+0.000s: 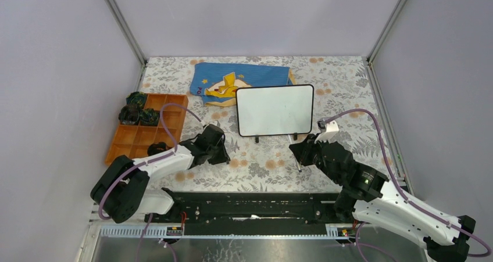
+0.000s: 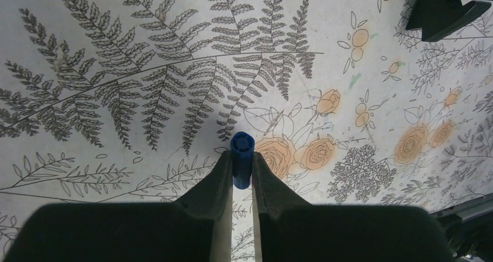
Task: Write a sentence on the whiteboard
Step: Place the pen cap at the center of the board.
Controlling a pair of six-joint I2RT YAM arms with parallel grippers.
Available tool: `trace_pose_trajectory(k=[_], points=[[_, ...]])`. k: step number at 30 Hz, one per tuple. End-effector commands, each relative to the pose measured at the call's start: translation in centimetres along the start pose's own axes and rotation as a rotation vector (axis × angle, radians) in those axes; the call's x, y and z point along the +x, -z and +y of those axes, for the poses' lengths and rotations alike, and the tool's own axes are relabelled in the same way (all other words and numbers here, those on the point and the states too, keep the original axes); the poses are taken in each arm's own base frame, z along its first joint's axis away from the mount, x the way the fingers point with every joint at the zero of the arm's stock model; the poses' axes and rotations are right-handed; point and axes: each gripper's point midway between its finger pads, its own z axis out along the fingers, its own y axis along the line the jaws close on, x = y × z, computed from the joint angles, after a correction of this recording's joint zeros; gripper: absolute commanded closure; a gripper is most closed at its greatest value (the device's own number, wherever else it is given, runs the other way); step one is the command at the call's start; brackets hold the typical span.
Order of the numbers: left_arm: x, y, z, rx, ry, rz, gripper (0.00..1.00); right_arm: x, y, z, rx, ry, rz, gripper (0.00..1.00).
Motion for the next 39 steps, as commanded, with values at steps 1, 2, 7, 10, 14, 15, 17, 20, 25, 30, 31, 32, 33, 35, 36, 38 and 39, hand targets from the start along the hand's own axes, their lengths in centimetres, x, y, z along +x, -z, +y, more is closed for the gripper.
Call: trace_pose_trajectory(k=[1, 2, 7, 10, 14, 15, 17, 20, 25, 30, 31, 32, 33, 35, 36, 38, 39], points=[[-0.8, -0.6, -0.2, -0.01, 0.014, -0.031, 0.87, -1.2, 0.0, 0.3, -0.006, 0.002, -0.053, 1.0], [-0.9, -0.7, -0.2, -0.013, 0.014, -0.03, 0.86, -1.3, 0.0, 0.3, -0.005, 0.002, -0.055, 1.0], [-0.7, -0.8, -0.1, -0.018, 0.012, -0.026, 0.77, -1.4, -0.1, 0.3, -0.004, 0.014, -0.055, 1.0], [-0.7, -0.8, 0.0, -0.019, 0.016, -0.026, 0.73, -1.3, -0.2, 0.3, -0.003, 0.016, -0.055, 1.0], [-0.6, -0.8, 0.1, -0.02, 0.015, -0.023, 0.71, -1.2, -0.2, 0.3, -0.004, 0.018, -0.051, 1.0], [-0.6, -0.8, 0.1, -0.02, 0.015, -0.023, 0.71, -1.2, -0.2, 0.3, -0.004, 0.018, -0.05, 1.0], [-0.6, -0.8, 0.1, -0.022, 0.016, -0.024, 0.7, -1.2, -0.2, 0.3, -0.005, 0.016, -0.051, 1.0], [-0.6, -0.7, 0.1, -0.019, 0.018, -0.025, 0.68, -1.2, -0.2, 0.3, -0.006, 0.014, -0.052, 1.0], [-1.6, 0.5, -0.9, 0.009, 0.018, -0.057, 0.6, -1.3, -0.1, 0.4, -0.007, 0.017, -0.05, 1.0], [-4.1, 3.5, -2.9, 0.063, 0.021, -0.141, 0.45, -1.6, -0.1, 0.7, -0.018, 0.023, -0.05, 1.0], [-4.6, 4.1, -3.3, 0.073, 0.021, -0.157, 0.42, -1.7, -0.1, 0.9, -0.023, 0.024, -0.051, 1.0], [-5.0, 4.7, -3.7, 0.085, 0.02, -0.172, 0.39, -1.7, -0.1, 1.0, -0.028, 0.027, -0.05, 1.0], [-5.5, 5.4, -4.2, 0.1, 0.02, -0.188, 0.36, -1.8, 0.0, 1.2, -0.034, 0.029, -0.051, 1.0], [-6.3, 6.7, -5.1, 0.131, 0.016, -0.215, 0.3, -1.9, -0.1, 1.6, -0.049, 0.035, -0.048, 1.0], [-6.7, 7.4, -5.5, 0.15, 0.014, -0.228, 0.29, -2.0, 0.0, 1.8, -0.06, 0.038, -0.046, 1.0], [-7.3, 8.8, -6.8, 0.211, 0.005, -0.256, 0.26, -2.2, 0.1, 2.5, -0.095, 0.047, -0.046, 1.0], [-7.6, 9.4, -7.4, 0.241, 0.002, -0.271, 0.25, -2.3, 0.1, 2.8, -0.109, 0.051, -0.046, 1.0]])
